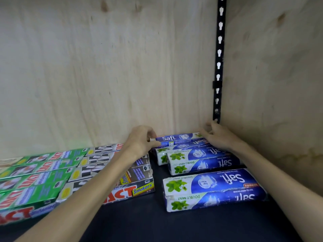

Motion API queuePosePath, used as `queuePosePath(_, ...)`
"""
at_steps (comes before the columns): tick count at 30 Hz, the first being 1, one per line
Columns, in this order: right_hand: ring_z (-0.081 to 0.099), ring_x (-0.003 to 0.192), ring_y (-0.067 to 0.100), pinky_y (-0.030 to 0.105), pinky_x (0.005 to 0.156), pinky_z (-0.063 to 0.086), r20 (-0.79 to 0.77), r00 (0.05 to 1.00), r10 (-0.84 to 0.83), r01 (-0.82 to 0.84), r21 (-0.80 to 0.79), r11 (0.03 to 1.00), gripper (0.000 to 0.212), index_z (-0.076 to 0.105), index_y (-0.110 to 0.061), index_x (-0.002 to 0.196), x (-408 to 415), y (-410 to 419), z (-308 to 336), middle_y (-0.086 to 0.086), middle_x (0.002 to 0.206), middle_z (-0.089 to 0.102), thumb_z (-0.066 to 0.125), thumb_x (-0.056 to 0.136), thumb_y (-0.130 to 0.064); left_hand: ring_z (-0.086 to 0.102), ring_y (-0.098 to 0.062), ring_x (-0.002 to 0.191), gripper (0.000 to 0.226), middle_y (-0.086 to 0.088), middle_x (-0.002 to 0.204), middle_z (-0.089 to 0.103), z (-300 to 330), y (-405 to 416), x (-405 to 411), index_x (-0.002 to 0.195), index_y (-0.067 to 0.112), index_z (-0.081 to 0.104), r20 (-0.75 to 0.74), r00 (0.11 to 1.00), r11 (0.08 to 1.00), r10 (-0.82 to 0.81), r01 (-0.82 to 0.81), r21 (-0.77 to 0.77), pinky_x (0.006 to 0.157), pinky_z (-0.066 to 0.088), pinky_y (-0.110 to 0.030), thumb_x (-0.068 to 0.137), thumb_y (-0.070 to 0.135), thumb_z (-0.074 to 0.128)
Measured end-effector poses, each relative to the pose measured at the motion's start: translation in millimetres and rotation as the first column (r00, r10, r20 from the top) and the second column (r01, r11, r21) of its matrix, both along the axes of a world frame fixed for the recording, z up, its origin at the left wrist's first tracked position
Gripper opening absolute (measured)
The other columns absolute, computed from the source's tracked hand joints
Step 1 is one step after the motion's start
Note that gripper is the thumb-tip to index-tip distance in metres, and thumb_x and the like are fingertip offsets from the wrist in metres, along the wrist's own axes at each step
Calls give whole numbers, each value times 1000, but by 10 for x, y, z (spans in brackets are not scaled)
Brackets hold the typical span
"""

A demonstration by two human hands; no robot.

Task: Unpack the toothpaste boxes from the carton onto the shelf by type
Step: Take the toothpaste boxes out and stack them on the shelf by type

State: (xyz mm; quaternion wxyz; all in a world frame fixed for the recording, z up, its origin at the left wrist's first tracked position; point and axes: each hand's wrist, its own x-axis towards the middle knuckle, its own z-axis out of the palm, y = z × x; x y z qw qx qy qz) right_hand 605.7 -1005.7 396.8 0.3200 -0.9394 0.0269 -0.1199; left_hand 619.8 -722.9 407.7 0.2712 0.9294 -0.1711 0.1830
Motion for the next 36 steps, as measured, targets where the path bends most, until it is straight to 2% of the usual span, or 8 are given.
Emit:
queuePosePath(6, 56, 126, 32, 48, 110, 38, 2, 1000, 23, -23, -104, 994, 58, 40, -17, 140, -18, 1, -45, 11, 135, 61, 46, 99, -58, 71, -19, 88, 11, -3, 89, 75, 11, 78, -43, 90, 10, 78, -41, 998, 999, -49, 48, -19, 89, 55, -35, 84, 18, 81)
queuePosePath(12, 54, 128, 31, 49, 111, 37, -19, 998, 64, -67, -167, 984, 61, 41, -18, 139, -83, 6, -21, 9, 139, 60, 48, 96, -61, 68, -15, 87, 10, 0, 92, 75, -8, 75, -100, 95, 13, 79, -7, 1000, 1000, -4, 4, 11, 79, 48, -22, 89, 21, 76)
queuePosePath(16, 53, 130, 32, 47, 110, 37, -34, 998, 47, -53, -206, 977, 59, 41, -15, 140, -95, 2, -3, 10, 140, 59, 44, 100, -58, 67, -13, 83, 8, 2, 88, 74, -12, 78, -93, 90, 15, 79, -9, 1000, 1000, 24, -24, -19, 63, 41, -6, 86, 21, 79)
queuePosePath(18, 52, 130, 33, 46, 110, 37, -47, 998, 43, -52, -215, 975, 58, 41, -15, 139, -97, 6, 6, 11, 139, 59, 44, 100, -57, 68, -14, 84, 7, 1, 87, 74, -12, 74, -87, 88, 15, 79, -7, 1000, 999, 30, -30, -17, 66, 44, -11, 85, 21, 79)
queuePosePath(21, 47, 136, 32, 48, 114, 32, -53, 997, 57, -69, -249, 966, 59, 31, -22, 149, -91, 28, 24, 8, 144, 57, 42, 101, -55, 68, -16, 86, 7, 0, 91, 73, -20, 72, -100, 91, 15, 78, 1, 999, 998, 54, -54, -18, 73, 46, -21, 86, 19, 78)
queuePosePath(28, 33, 145, 34, 53, 114, 18, -99, 995, 0, -26, -261, 965, 64, 13, -44, 152, -74, 31, -6, 7, 154, 47, 25, 94, -68, 67, -13, 89, 10, 1, 95, 72, -23, 57, -122, 92, 17, 76, -31, 995, 992, 96, -98, -75, 76, 45, -21, 84, 20, 81)
queuePosePath(33, 46, 135, 34, 46, 115, 27, -56, 998, -13, 0, -229, 973, 48, 32, -23, 146, -248, 123, 74, 10, 142, 56, 30, 106, -50, 67, -15, 92, 15, 2, 95, 71, -7, 84, -184, 97, 19, 73, -11, 998, 996, 61, -62, -62, 80, 50, -26, 85, 27, 79)
queuePosePath(36, 46, 134, 36, 46, 115, 30, -45, 996, -75, 60, -260, 964, 54, 33, -15, 147, -385, 194, 138, 16, 143, 52, 30, 106, -51, 64, -11, 91, 23, 12, 84, 68, 41, 52, -291, 91, 27, 69, 50, 998, 999, 42, -43, 22, 86, 48, -34, 85, 48, 73)
